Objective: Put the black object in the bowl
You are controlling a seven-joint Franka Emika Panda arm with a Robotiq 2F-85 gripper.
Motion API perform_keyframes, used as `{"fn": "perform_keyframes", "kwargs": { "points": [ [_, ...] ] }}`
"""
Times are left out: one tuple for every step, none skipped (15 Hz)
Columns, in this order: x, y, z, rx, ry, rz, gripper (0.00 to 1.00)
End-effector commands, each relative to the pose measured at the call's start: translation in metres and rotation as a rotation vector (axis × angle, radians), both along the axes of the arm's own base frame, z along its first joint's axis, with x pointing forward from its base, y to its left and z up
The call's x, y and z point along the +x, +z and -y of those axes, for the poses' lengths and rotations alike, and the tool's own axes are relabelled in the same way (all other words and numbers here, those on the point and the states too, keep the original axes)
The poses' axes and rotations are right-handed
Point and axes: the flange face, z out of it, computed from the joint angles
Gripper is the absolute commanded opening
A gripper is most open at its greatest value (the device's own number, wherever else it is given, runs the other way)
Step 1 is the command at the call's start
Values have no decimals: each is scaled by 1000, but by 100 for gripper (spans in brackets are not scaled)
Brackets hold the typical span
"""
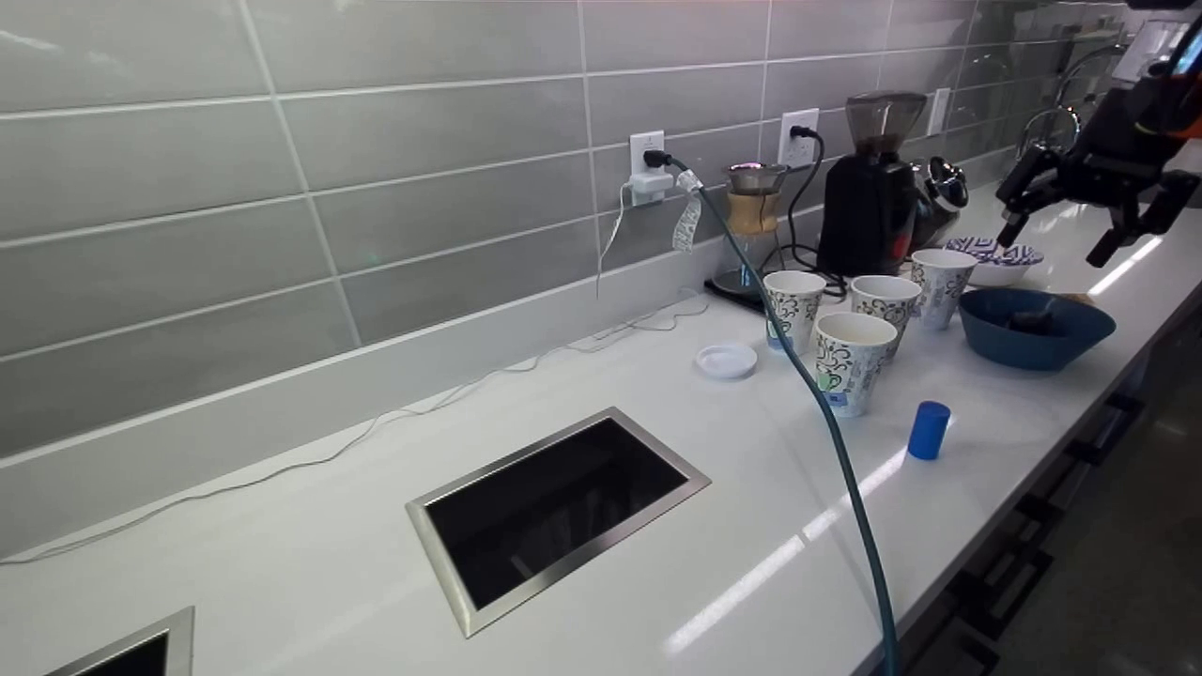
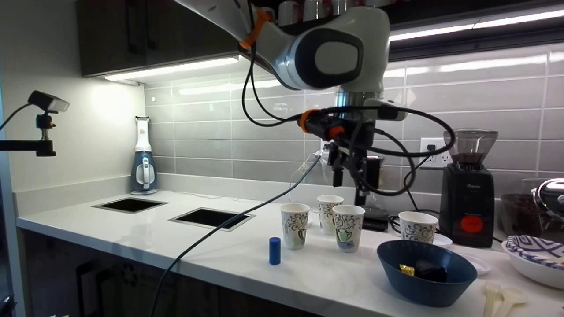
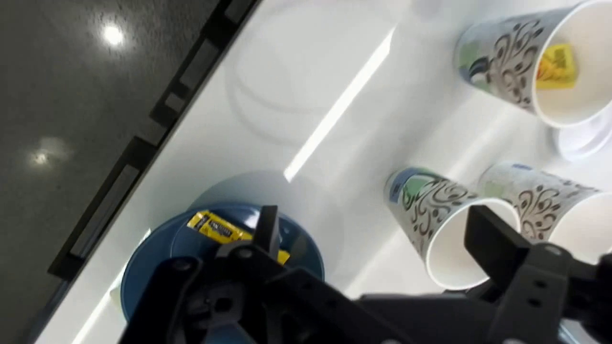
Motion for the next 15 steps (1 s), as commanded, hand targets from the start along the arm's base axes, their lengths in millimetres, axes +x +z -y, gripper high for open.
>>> {"fn": "perform_keyframes", "kwargs": {
  "points": [
    [-24, 25, -29, -47, -100, -122, 100],
    [-29, 32, -37, -68, -130, -141, 100],
    [-35, 43, -46, -93, -154, -145, 100],
    [-41, 55, -53, -122, -170, -145, 100],
    [-50, 66, -60, -162, -182, -150, 100],
    [-59, 75, -66, -199, -159, -159, 100],
    [-72, 86, -73, -220, -109, -186, 100],
    [-86, 95, -76, -233, -45, -200, 100],
    [-97, 104, -78, -243, 2, -212, 100],
    [-110, 112, -76, -247, 63, -206, 100],
    [-122, 118, -74, -259, 120, -196, 100],
    [-132, 122, -66, -267, 164, -153, 100],
    [-141, 125, -57, -276, 205, -121, 100],
    [-112, 124, -70, -244, 125, -171, 100],
    [-120, 128, -66, -244, 132, -161, 100]
  ]
}}
